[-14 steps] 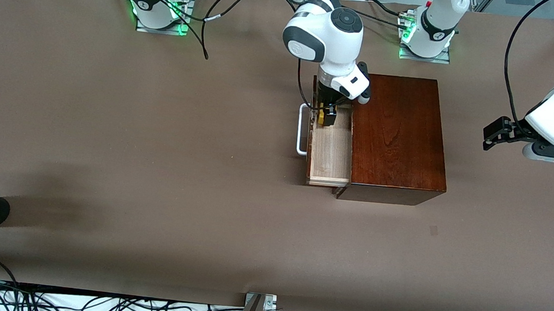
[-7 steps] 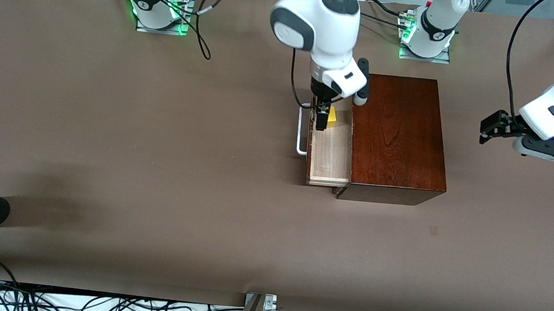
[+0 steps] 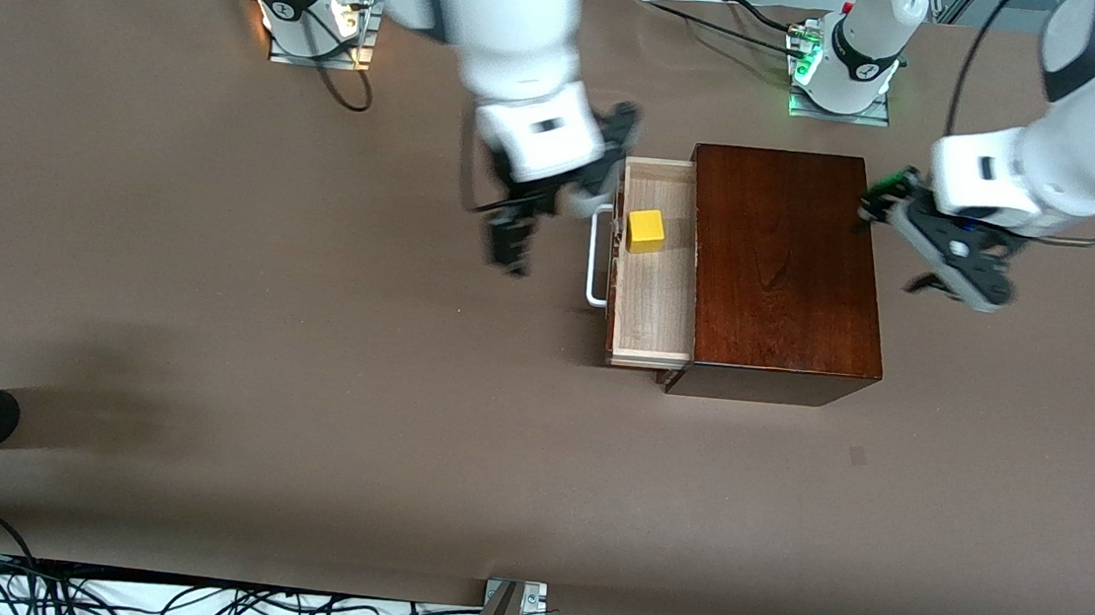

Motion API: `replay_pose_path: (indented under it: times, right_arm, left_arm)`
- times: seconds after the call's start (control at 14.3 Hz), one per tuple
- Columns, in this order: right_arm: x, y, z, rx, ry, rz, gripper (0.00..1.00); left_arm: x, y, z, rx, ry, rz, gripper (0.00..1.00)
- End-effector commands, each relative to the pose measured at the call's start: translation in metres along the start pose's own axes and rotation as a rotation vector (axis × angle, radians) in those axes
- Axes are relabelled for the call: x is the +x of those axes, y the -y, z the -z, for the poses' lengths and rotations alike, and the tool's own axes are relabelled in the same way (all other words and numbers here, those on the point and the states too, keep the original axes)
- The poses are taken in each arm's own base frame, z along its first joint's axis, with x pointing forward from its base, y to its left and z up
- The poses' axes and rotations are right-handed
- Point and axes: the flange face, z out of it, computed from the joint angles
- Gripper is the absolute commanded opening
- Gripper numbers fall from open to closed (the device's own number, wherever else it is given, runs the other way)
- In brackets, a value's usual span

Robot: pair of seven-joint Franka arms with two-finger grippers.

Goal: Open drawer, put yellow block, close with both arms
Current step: 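Move the left gripper to the drawer handle while the right gripper retracts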

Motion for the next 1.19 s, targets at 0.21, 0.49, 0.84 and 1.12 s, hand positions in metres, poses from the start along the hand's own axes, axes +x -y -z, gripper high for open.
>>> replay_pose_path:
  times: [0.21,0.49,0.84,1.12]
  right_arm:
    - [-0.113,-0.078,0.094,0.037,0.098,-0.228,1.00]
    - [-0.220,-0.114,0.132,0.127,0.089,-0.462,1.00]
    - [-0.312,-0.120,0.137,0.142,0.085,-0.697,1.00]
    - [-0.350,-0.131,0.107,0.096,0.117,-0.795,1.00]
  left_arm:
    - [0.065,-0.107,-0.064,-0.253,0.042,-0.213,1.00]
    - [0.127,-0.146,-0.116,-0.233,-0.065,-0.465,1.00]
    - [0.180,-0.195,-0.190,-0.069,-0.083,-0.809,1.00]
    - [0.202,-0.235,-0.257,0.050,-0.019,-0.980,1.00]
